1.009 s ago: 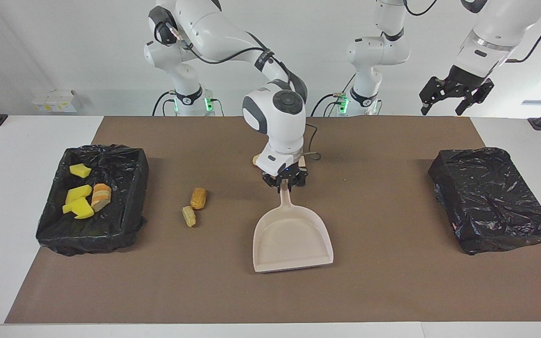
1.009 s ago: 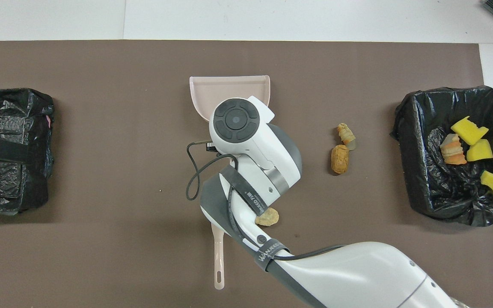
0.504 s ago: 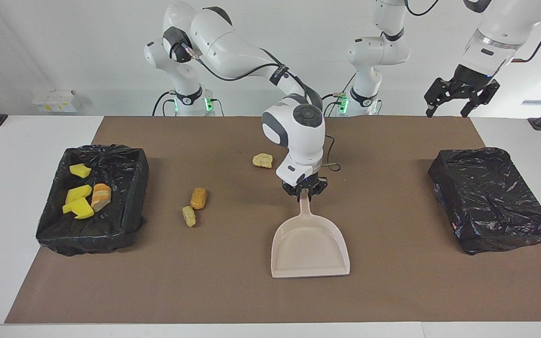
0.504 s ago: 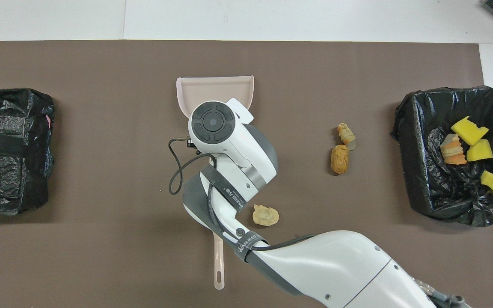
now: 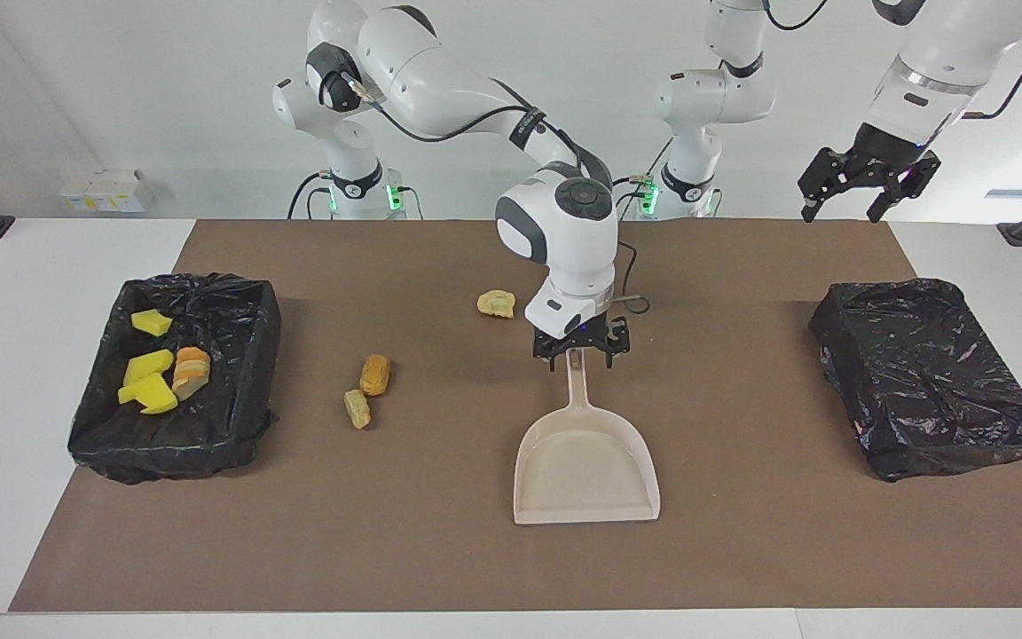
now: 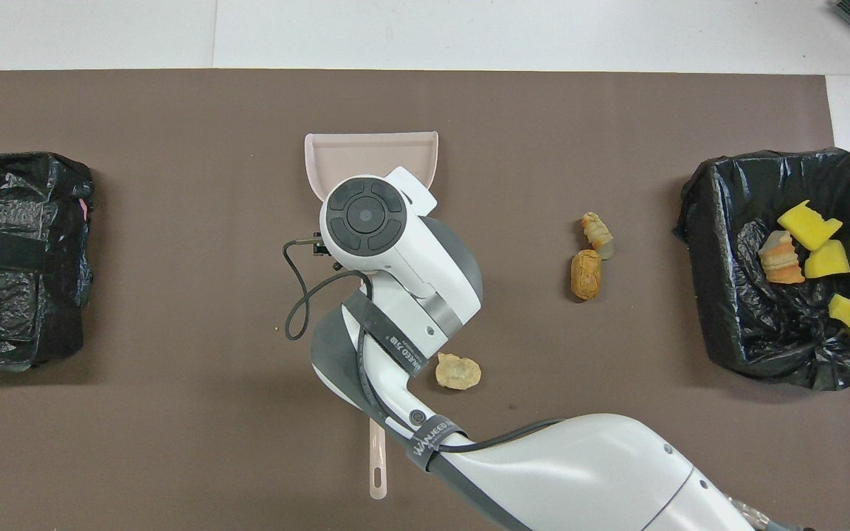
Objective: Sweep and dump trash in bin
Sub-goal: 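Set the dustpan down mid-table and release it with the right gripper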
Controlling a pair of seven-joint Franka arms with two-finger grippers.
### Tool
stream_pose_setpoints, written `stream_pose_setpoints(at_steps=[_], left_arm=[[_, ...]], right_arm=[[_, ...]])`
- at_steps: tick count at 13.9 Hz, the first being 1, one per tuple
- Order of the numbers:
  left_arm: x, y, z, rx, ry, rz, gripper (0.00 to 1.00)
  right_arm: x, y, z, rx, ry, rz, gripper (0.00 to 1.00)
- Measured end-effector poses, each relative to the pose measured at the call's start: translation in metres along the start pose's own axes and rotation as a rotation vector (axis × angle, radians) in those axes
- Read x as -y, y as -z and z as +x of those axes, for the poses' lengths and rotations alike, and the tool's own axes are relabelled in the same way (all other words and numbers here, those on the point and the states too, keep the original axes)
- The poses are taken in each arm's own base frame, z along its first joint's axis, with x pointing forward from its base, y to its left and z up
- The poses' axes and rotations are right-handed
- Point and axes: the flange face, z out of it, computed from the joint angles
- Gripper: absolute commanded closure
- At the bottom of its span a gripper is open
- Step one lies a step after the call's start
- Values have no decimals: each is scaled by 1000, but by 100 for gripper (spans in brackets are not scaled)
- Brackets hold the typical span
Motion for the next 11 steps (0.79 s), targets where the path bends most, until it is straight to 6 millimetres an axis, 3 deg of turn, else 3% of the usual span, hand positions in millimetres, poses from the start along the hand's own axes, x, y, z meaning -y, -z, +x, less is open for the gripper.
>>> stream_pose_setpoints(at_steps=[5,8,11], left_arm=[[1,0,-1,6,2,0,0],[5,0,-1,6,9,0,0],[5,0,-1,6,8,0,0]], right_arm=[[1,30,-59,34,-5,-20,0],[-13,50,-105,51,-49,-25,0],[-18,35,-168,39,-83,13,0]])
